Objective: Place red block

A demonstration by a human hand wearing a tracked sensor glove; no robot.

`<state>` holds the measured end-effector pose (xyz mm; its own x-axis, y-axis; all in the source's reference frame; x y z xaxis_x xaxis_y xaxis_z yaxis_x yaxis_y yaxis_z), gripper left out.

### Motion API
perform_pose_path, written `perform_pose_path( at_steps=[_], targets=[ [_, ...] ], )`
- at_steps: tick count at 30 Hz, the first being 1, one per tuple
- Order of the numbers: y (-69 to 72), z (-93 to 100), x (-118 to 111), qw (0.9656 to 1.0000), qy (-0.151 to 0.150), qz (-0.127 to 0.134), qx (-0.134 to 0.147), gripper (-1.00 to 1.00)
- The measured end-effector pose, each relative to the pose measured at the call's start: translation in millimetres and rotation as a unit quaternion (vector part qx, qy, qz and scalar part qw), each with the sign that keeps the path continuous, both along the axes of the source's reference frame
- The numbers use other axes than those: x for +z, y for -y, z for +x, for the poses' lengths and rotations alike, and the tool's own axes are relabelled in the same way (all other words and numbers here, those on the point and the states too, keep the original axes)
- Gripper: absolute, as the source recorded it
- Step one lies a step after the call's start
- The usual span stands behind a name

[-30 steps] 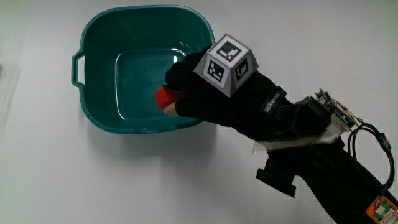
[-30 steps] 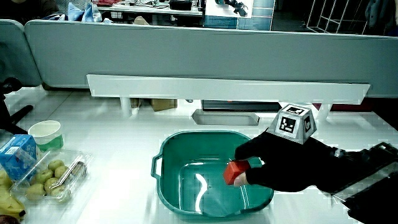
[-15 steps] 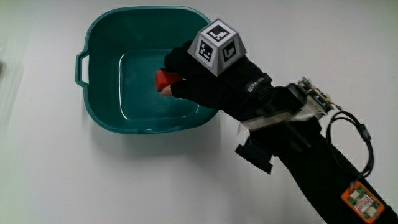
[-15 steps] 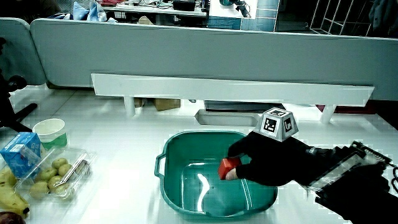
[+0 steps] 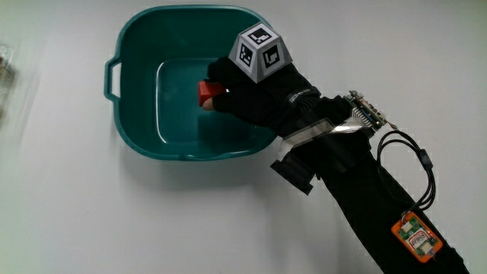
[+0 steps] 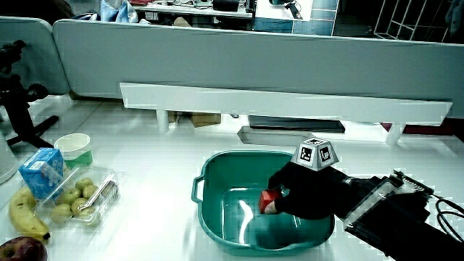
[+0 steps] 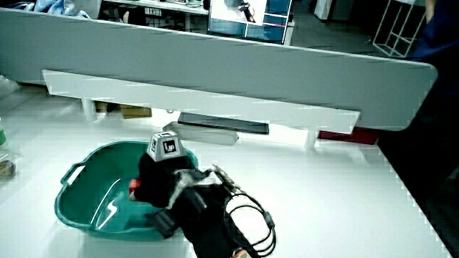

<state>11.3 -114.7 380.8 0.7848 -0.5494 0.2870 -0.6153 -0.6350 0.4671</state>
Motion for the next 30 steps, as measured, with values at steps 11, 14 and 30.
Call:
perform_pose_path(
  at_steps=[11, 14, 30],
  targets=[
    [0.7, 0.4, 23, 0.9992, -0.033, -0.017, 0.011, 0.0],
    [-0.9, -3.2, 31, 0.9986, -0.045, -0.028, 0.006, 0.0],
    [-2.7, -7.4, 45, 0.997, -0.055, -0.054, 0.006, -0.47]
  ],
)
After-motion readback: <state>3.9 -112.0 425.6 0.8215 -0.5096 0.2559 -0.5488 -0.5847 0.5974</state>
